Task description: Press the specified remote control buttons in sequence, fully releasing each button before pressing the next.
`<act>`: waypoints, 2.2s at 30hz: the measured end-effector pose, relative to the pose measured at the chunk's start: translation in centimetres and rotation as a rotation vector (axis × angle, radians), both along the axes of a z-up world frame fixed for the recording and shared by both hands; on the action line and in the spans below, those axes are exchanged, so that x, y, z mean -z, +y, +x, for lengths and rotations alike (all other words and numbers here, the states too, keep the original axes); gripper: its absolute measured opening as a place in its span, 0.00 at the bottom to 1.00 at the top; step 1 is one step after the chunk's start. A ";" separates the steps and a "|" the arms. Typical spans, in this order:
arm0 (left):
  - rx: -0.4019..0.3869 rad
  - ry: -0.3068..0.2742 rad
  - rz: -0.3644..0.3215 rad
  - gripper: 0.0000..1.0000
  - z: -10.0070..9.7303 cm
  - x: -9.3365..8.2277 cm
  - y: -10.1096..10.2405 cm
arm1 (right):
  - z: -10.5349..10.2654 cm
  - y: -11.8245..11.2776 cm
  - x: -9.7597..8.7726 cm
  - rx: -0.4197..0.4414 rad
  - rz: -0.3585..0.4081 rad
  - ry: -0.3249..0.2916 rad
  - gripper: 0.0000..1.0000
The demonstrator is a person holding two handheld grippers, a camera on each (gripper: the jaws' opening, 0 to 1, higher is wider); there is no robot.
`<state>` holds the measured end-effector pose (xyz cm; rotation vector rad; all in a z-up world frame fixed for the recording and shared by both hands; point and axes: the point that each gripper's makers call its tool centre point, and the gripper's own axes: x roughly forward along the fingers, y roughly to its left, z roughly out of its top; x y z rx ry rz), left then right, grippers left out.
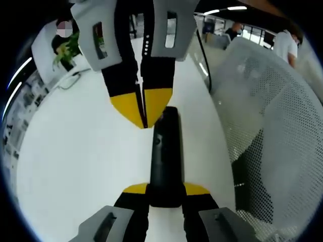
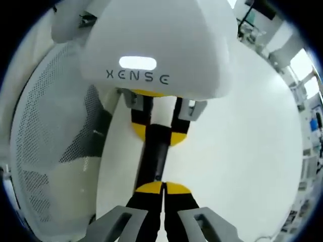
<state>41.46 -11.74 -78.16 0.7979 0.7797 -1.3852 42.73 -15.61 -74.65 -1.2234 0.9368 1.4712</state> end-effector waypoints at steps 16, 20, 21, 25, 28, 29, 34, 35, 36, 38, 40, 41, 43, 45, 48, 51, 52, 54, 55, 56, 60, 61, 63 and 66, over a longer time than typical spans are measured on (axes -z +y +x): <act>0.010 -0.009 -0.004 0.23 -0.1 -0.1 -0.1 | -0.4 0.0 2.0 0.005 -0.014 0.042 0.00; 0.008 -0.009 -0.007 0.23 -0.1 -0.1 -0.1 | -0.3 -0.1 2.4 0.014 -0.014 0.051 0.00; 0.006 -0.009 -0.008 0.23 -0.1 -0.1 -0.1 | -0.4 -0.1 2.4 0.013 -0.014 0.053 0.00; 0.004 -0.008 -0.012 0.23 -0.1 -0.1 -0.1 | -0.3 -0.2 2.5 0.018 -0.016 0.055 0.00; 0.004 -0.009 -0.016 0.23 -0.1 -0.1 -0.1 | -0.4 -0.1 2.7 0.024 -0.009 0.063 0.00; 0.004 -0.009 -0.018 0.23 -0.1 -0.1 -0.1 | -0.4 -0.2 2.8 0.025 -0.009 0.065 0.00; 0.002 -0.009 -0.028 0.23 0.0 0.0 0.0 | -0.5 -0.3 3.0 0.027 -0.014 0.067 0.00; 0.002 -0.009 -0.029 0.23 0.1 0.0 0.0 | -0.6 -0.3 3.0 0.026 -0.014 0.067 0.00; 0.001 -0.009 -0.031 0.23 0.1 0.1 0.0 | -0.6 -0.3 3.0 0.028 -0.015 0.067 0.00; -0.002 -0.008 -0.035 0.23 0.2 0.1 0.0 | -0.6 -0.2 3.0 0.028 -0.016 0.066 0.00; -0.003 -0.007 -0.038 0.23 0.2 0.1 0.0 | -0.5 -0.3 3.0 0.032 -0.014 0.067 0.00; -0.004 -0.006 -0.039 0.23 0.2 0.1 0.0 | -0.5 -0.3 3.1 0.037 -0.011 0.069 0.00; -0.007 -0.004 -0.043 0.23 0.3 0.1 0.1 | -0.3 -0.3 3.1 0.052 -0.003 0.076 0.00; -0.008 -0.002 -0.047 0.23 0.3 0.2 0.1 | -0.3 -0.3 3.1 0.064 0.003 0.083 0.00; -0.009 -0.001 -0.050 0.23 0.4 0.2 0.1 | -0.3 -0.3 3.2 0.065 0.003 0.084 0.00; -0.008 -0.001 -0.051 0.23 0.4 0.2 0.1 | -0.3 -0.3 3.2 0.059 -0.004 0.082 0.00; -0.008 0.000 -0.051 0.23 0.4 0.2 0.1 | -0.3 -0.3 3.2 0.059 -0.006 0.082 0.00; -0.008 0.000 -0.053 0.23 0.4 0.2 0.1 | -0.3 -0.3 3.2 0.062 -0.005 0.084 0.00; -0.008 0.000 -0.053 0.23 0.4 0.2 0.1 | -0.3 -0.3 3.2 0.062 -0.005 0.084 0.00; -0.008 0.000 -0.054 0.23 0.4 0.2 0.1 | -0.3 -0.3 3.2 0.062 -0.004 0.084 0.00; -0.010 0.004 -0.061 0.23 0.4 0.2 0.1 | -0.4 -0.3 3.1 0.057 -0.005 0.083 0.00; -0.010 0.004 -0.062 0.23 0.4 0.2 0.1 | -0.4 -0.3 3.1 0.055 -0.006 0.082 0.00; -0.010 0.003 -0.063 0.23 0.4 0.2 0.1 | -0.3 -0.3 3.1 0.056 -0.006 0.083 0.00; -0.012 0.003 -0.066 0.23 0.4 0.2 0.1 | -0.3 -0.3 3.1 0.062 0.000 0.086 0.00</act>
